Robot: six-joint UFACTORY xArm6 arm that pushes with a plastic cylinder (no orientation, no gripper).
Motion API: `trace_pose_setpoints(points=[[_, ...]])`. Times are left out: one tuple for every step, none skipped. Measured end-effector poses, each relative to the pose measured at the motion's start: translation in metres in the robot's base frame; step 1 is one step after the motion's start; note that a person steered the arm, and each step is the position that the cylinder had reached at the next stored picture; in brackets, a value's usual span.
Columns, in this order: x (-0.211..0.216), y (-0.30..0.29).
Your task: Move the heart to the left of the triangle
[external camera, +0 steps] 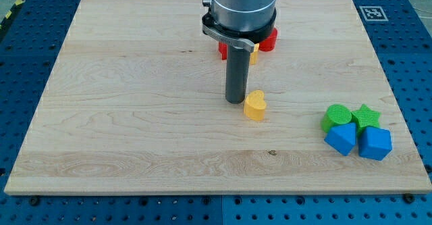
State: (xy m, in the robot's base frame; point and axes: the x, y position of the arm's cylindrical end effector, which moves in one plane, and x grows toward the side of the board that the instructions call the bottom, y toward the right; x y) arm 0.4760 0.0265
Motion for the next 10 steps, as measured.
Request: trace_pose_setpoints(points=[[0.012,0.006],[0.009,0.024],[-0.005,0.031],[-0.014,0.031],[-0.006,0.049],[0.004,0.058],[0.015,0.059],[0.032,0.067],[0.032,0.067],[0.040,0.055]])
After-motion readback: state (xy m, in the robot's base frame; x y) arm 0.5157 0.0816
